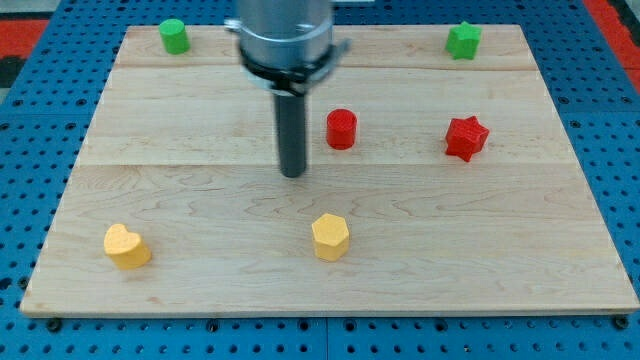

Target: Move the red circle towards bottom right of the board

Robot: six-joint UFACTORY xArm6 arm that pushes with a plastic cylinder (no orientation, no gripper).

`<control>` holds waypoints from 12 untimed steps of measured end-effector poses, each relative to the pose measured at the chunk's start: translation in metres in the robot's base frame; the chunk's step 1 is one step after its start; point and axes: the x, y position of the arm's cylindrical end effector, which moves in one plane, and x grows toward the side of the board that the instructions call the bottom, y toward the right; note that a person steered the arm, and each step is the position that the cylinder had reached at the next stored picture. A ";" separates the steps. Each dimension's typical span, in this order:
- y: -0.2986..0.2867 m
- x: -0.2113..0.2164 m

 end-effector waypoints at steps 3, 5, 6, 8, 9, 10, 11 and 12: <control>0.140 -0.030; 0.153 -0.022; 0.153 -0.034; 0.153 -0.048; 0.141 -0.048; 0.126 -0.048; 0.107 -0.054; 0.088 -0.104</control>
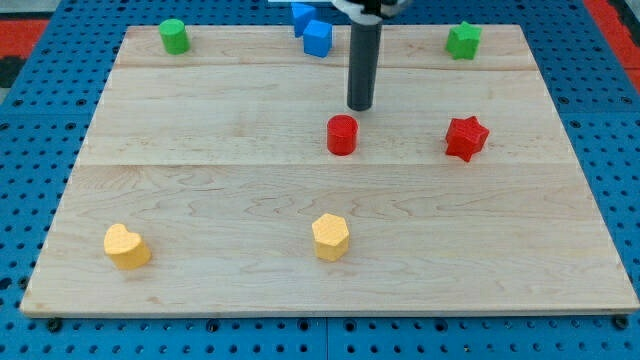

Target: Move the red circle towards bottom right of the board

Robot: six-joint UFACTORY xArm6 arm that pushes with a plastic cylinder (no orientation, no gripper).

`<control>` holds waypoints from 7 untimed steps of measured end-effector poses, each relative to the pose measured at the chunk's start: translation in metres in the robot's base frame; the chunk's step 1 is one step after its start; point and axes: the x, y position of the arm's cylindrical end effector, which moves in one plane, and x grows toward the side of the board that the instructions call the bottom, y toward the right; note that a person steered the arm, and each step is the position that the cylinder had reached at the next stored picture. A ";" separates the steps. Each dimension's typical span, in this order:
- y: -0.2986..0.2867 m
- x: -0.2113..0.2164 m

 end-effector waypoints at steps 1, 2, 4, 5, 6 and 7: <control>-0.049 0.035; -0.063 0.072; -0.021 0.056; -0.067 0.014; -0.106 -0.039; -0.043 -0.048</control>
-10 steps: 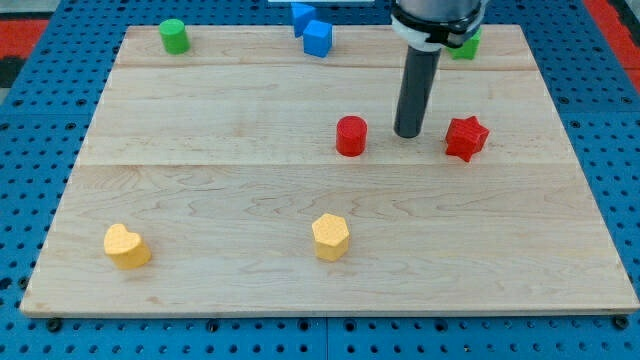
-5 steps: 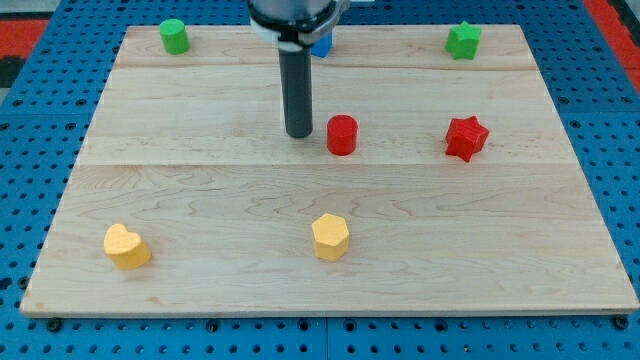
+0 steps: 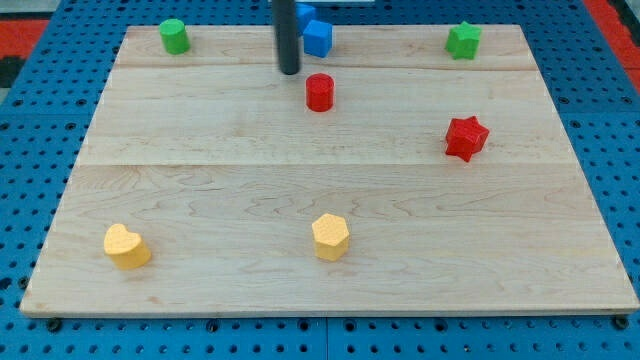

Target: Move the red circle towards bottom right of the board

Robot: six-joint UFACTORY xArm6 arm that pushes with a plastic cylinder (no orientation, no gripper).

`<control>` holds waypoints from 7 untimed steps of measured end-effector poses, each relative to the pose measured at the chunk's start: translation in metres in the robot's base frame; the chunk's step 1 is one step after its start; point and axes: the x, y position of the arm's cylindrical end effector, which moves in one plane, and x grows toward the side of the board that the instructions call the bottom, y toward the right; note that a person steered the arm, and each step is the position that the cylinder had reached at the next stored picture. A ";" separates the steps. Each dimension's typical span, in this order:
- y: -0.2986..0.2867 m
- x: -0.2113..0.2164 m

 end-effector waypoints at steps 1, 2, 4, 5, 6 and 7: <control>0.035 0.108; 0.036 0.138; -0.059 0.141; 0.018 0.171; 0.104 0.172; 0.150 0.183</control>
